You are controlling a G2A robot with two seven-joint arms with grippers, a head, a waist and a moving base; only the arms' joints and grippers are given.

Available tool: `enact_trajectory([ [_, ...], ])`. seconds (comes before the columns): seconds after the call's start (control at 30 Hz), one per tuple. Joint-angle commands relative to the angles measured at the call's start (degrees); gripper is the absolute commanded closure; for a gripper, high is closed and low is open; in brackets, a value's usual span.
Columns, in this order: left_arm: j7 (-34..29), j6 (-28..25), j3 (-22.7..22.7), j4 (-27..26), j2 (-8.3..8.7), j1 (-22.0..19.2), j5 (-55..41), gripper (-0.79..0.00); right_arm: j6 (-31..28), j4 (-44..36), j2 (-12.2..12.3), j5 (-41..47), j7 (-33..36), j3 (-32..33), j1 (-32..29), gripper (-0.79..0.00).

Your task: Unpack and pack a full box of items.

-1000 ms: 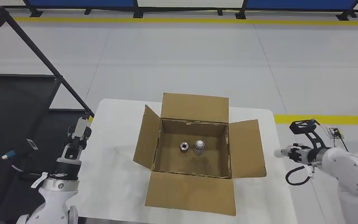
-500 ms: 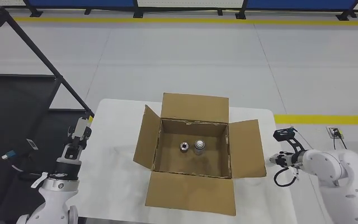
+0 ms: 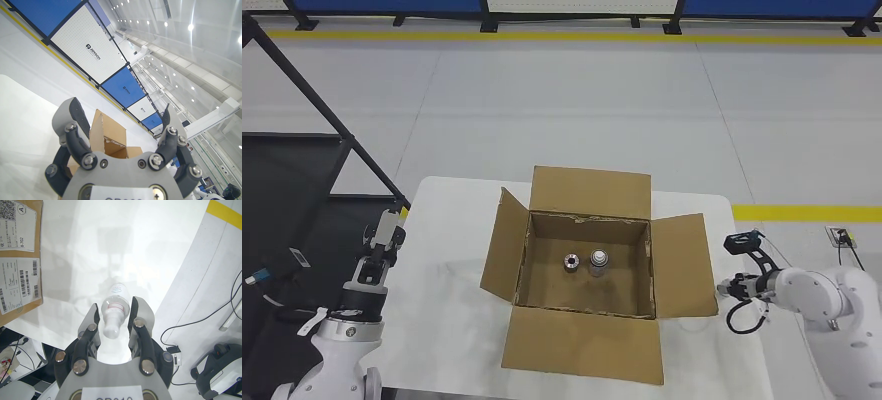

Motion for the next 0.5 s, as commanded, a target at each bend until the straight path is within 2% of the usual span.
enact_trajectory([
  [0.0,0.0,0.0,0.0,0.0,0.00,0.0,0.0,-0.785,0.2,0.1,0.1,0.0,-0.1,0.0,0.1,-0.379],
  [0.07,0.0,0.0,0.0,0.0,0.00,0.0,0.0,-0.785,1.3,-0.5,0.3,-0.3,-0.5,0.8,-0.1,-0.391],
  [0.1,0.0,0.0,0.0,0.0,0.00,0.0,0.0,-0.785,2.1,-1.4,0.4,-0.5,-0.7,1.7,-0.4,-0.493],
  [0.13,0.0,0.0,0.0,0.0,0.00,0.0,0.0,-0.785,2.9,-2.9,0.6,-0.7,-0.9,2.8,-0.9,-0.554],
  [0.2,0.0,0.0,0.0,0.0,0.00,0.0,0.0,-0.785,4.5,-7.6,1.0,-0.4,-1.6,6.1,-2.5,-0.597],
  [0.23,0.0,0.0,0.0,0.0,0.00,0.0,0.0,-0.785,5.2,-10.7,1.2,-0.2,-1.9,8.0,-3.6,-0.653],
  [0.27,0.0,0.0,0.0,0.0,0.00,0.0,0.0,-0.785,6.1,-14.3,1.4,0.2,-2.4,10.0,-4.7,-0.748],
  [0.3,0.0,0.0,0.0,0.0,0.00,0.0,0.0,-0.785,6.9,-18.5,1.5,0.9,-3.0,11.7,-5.9,-0.785],
  [0.37,0.0,0.0,0.0,0.0,0.00,0.0,0.0,-0.785,8.1,-27.3,1.7,1.7,-4.2,14.3,-8.3,-0.785],
  [0.47,0.0,0.0,0.0,0.0,0.00,0.0,0.0,-0.785,6.8,-38.0,1.7,3.1,-5.2,14.1,-10.5,-0.785],
])
